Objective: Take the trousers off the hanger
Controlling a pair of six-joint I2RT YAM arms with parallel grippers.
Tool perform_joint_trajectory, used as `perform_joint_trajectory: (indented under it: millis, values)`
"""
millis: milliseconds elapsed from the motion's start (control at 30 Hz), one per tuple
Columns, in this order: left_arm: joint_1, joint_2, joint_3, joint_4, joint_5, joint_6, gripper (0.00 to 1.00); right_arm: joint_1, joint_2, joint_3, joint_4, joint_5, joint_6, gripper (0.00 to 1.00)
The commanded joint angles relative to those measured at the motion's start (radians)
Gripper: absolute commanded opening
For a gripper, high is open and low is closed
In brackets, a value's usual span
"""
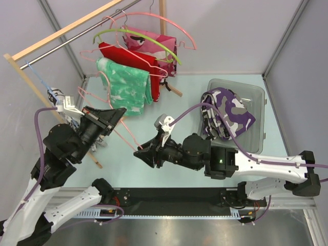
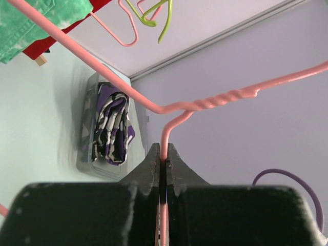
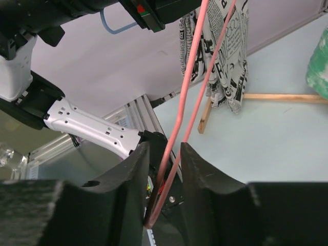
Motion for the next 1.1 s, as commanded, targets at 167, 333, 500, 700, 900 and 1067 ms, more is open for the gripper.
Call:
perform_joint_trajectory:
  millis: [167, 333, 500, 700, 900, 1067]
  values:
    - [0.001, -0.013, -0.017, 0.083, 0.011, -0.033, 0.02, 0.015, 0.017, -0.004, 0.11, 0.101, 0.039, 0.0]
    - [0.001, -0.025, -0.036, 0.107, 0.039, 0.015, 0.27, 0.017, 0.006, -0.004, 0.118, 0.146, 0.047, 0.0]
    - [0.001, -0.057, -0.04, 0.118, 0.064, 0.096, 0.52, 0.009, 0.0, 0.01, 0.112, 0.17, 0.005, 0.0]
    - [0.002, -0.119, -0.035, 0.166, 0.116, 0.226, 0.71, -0.064, 0.015, 0.04, 0.095, 0.117, 0.022, 0.0]
    - [0.001, -0.128, 0.029, 0.212, 0.203, 0.409, 0.72, -0.148, 0.066, 0.082, 0.11, 0.039, 0.022, 0.0]
    - [0.001, -0.133, 0.085, 0.235, 0.252, 0.518, 0.72, -0.205, 0.153, 0.142, 0.125, -0.043, 0.044, 0.0]
